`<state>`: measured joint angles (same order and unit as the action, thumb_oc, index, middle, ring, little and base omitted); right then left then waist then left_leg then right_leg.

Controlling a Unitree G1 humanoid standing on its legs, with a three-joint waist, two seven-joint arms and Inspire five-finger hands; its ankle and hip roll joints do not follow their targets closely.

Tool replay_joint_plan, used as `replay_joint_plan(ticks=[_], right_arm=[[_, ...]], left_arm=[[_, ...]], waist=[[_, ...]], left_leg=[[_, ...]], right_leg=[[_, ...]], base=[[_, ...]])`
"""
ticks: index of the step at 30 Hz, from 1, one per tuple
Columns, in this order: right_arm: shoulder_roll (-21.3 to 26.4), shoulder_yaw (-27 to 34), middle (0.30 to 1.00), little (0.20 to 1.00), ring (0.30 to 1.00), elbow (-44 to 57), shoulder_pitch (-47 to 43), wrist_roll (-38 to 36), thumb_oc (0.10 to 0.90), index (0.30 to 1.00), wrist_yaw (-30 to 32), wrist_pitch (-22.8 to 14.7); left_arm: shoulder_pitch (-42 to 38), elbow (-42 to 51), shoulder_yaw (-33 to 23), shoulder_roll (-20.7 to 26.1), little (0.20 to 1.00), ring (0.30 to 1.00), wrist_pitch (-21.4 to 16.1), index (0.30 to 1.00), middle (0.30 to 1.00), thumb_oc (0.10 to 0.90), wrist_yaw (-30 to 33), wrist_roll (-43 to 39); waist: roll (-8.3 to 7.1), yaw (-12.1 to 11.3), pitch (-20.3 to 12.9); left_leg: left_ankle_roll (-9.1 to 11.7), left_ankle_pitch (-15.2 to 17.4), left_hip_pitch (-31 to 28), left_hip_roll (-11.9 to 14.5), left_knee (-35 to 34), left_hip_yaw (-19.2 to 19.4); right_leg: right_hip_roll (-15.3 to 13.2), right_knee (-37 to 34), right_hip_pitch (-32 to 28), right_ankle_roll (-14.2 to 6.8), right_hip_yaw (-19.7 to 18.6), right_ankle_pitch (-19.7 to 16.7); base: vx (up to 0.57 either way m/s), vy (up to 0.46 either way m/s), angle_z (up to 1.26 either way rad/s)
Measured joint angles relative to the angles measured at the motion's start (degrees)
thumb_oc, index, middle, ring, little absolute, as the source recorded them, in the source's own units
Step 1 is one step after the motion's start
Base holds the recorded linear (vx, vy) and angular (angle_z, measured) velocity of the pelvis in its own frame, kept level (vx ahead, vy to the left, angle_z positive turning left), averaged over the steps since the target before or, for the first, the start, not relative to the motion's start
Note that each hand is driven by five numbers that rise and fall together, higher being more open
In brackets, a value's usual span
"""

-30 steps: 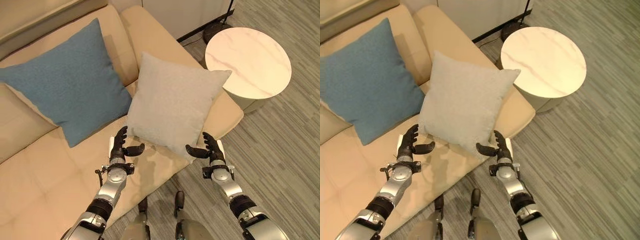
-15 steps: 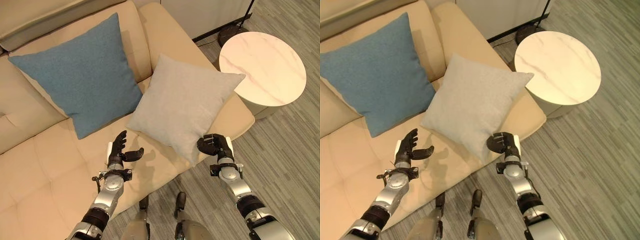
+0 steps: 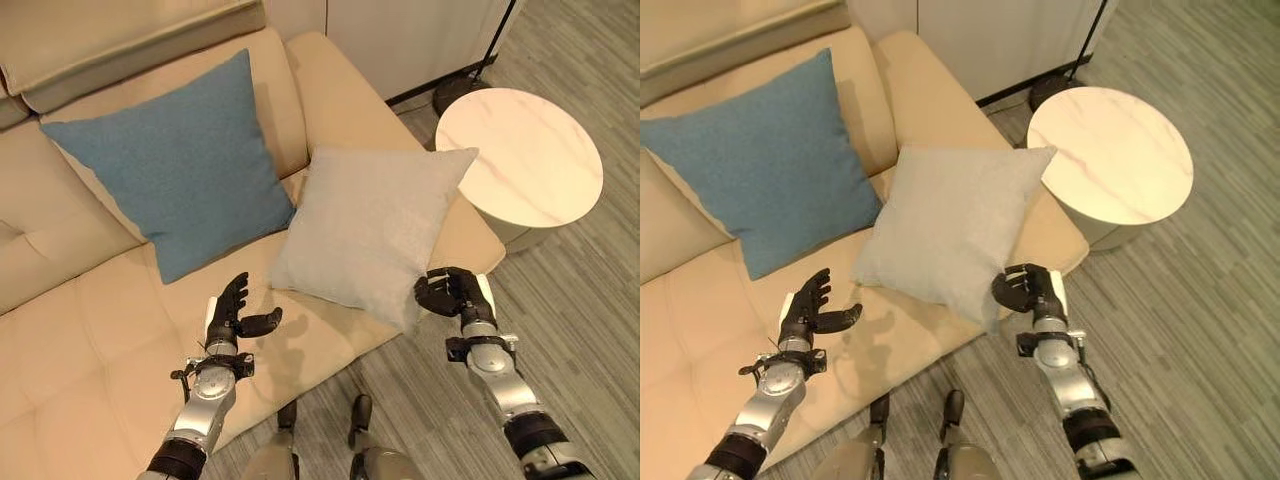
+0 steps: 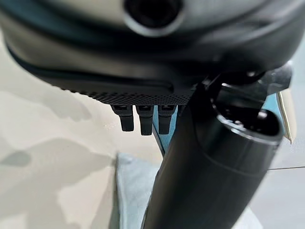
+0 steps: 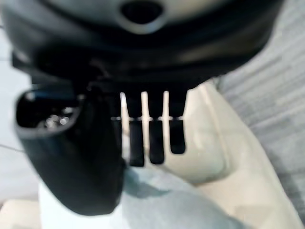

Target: Pick up all the scattered cushions and arrange them neatly on the sofa.

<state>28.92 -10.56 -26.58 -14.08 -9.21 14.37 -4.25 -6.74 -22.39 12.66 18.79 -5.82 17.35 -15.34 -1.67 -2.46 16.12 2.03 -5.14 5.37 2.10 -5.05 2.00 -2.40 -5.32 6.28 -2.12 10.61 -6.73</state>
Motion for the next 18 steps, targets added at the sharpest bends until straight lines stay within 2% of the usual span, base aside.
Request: replay_joint_plan(ticks=[5,7,10,12,15,18], right_arm=[[6.2,1.2,0.3,0.3,0.3,5.2,4.0,0.1,0.4,0.3,-4.0,0.2],[6.7,1.8,0.3,0.3,0.3,5.5,4.4,0.1,0.4,0.3,-4.6,0.3],[7.5,2.5,0.3,0.3,0.3,7.3,5.6,-0.1,0.4,0.3,-6.0,0.4],[7.6,2.6,0.3,0.3,0.3,7.3,6.0,-0.1,0.4,0.3,-6.3,0.5],[7.6,2.6,0.3,0.3,0.3,7.6,6.1,0.1,0.4,0.3,-8.2,0.4],[7.6,2.6,0.3,0.3,0.3,7.0,6.9,1.0,0.4,0.3,-8.0,1.3]], left_arm=[[0.1,1.0,0.6,0.6,0.9,0.9,0.0,0.9,0.9,0.8,-2.7,0.7],[0.0,1.0,0.7,0.7,0.9,0.9,0.0,0.9,0.9,0.8,-3.6,0.2],[0.1,1.0,0.8,0.8,0.9,0.9,0.0,0.9,0.9,0.8,-4.7,-0.8],[0.0,1.1,0.9,0.5,0.9,0.9,0.0,0.9,0.9,0.8,-5.7,-1.5],[0.8,0.5,0.6,-1.2,0.9,0.9,0.0,0.9,0.9,0.8,-6.2,-7.8],[0.1,-0.2,0.9,-3.0,0.9,0.9,0.1,0.9,0.9,0.8,-6.5,-9.4]], waist=[[-0.2,0.8,0.0],[-0.43,2.1,-0.1],[-0.53,2.1,-0.2],[-0.64,3.9,-0.2],[-0.53,3.9,-0.3],[-0.52,5.7,-0.4]], left_leg=[[-0.1,0.1,-0.6,0.0,0.0,0.7],[-0.2,0.1,-0.8,0.0,0.0,0.8],[-0.4,0.3,-1.1,0.0,0.0,1.9],[-0.4,0.3,-1.3,0.0,0.0,2.1],[-1.0,0.8,-2.4,-0.1,0.0,5.0],[-1.1,0.8,-2.0,-0.2,0.0,5.5]], right_leg=[[0.0,0.0,-0.2,0.0,-0.7,-0.1],[0.0,0.0,-0.2,-0.1,-0.9,-0.1],[0.0,0.0,-0.1,-0.2,-1.8,-0.3],[0.1,0.0,0.0,-0.2,-2.1,-0.5],[0.1,0.0,0.0,-0.2,-5.0,-0.8],[0.1,0.0,0.7,-0.4,-6.0,-1.1]], base=[[0.0,-0.003,-0.06],[0.0,0.004,-0.08],[0.0,0.004,-0.17],[0.0,0.007,-0.12],[-0.02,-0.008,-0.42],[-0.03,-0.014,-0.14]])
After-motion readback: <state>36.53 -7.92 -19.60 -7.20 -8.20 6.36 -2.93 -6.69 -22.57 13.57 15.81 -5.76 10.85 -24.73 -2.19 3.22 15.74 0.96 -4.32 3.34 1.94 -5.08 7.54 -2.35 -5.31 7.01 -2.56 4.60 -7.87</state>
